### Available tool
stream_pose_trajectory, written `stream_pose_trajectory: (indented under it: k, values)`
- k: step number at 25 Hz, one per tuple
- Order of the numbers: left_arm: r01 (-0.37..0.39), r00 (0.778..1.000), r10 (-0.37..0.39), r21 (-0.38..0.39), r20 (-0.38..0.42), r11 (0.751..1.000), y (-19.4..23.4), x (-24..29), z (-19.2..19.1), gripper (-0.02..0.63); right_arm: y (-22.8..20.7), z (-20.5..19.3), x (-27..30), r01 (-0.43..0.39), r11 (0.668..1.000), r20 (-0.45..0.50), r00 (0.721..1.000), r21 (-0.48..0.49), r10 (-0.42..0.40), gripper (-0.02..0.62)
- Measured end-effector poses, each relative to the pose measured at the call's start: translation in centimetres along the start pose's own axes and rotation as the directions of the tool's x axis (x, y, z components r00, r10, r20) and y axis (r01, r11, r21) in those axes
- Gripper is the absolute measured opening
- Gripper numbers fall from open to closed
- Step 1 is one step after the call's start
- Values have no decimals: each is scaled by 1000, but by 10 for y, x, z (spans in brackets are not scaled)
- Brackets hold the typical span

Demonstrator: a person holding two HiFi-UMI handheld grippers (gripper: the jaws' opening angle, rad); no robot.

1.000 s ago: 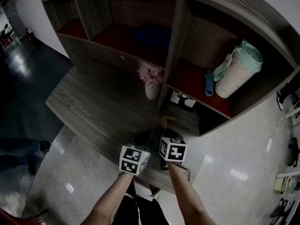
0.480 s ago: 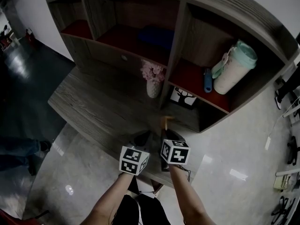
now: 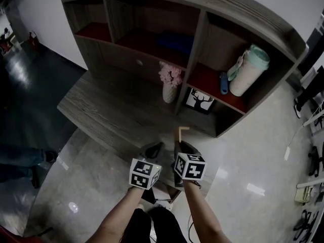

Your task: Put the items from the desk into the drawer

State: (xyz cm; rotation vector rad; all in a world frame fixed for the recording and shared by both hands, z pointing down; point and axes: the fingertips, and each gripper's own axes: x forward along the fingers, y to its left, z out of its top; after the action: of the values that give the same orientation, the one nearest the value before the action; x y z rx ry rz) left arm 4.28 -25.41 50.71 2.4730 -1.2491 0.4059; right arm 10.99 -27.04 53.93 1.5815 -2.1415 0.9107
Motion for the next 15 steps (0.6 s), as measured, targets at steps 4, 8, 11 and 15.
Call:
stream_pose_trajectory:
  k: [4, 8, 11, 15]
  values:
    - [5, 1000, -5, -1, 4, 1000, -3, -16, -1, 11, 12, -6, -14, -1, 1000, 9, 1000, -2, 1, 52]
    - [15, 1000, -14, -3, 11, 1000, -7, -31, -1, 11, 22, -10, -29, 5, 1000, 17, 1000, -4, -5, 52]
    - [24, 1000, -24, -3, 12, 1000, -12, -42, -1, 11, 30, -13, -41, 9, 1000, 26, 1000, -2, -9, 52]
    - [35, 999, -35, -6, 16, 999, -17, -55, -2, 12, 38, -19, -54, 14, 1000, 31, 999, 8, -15, 52]
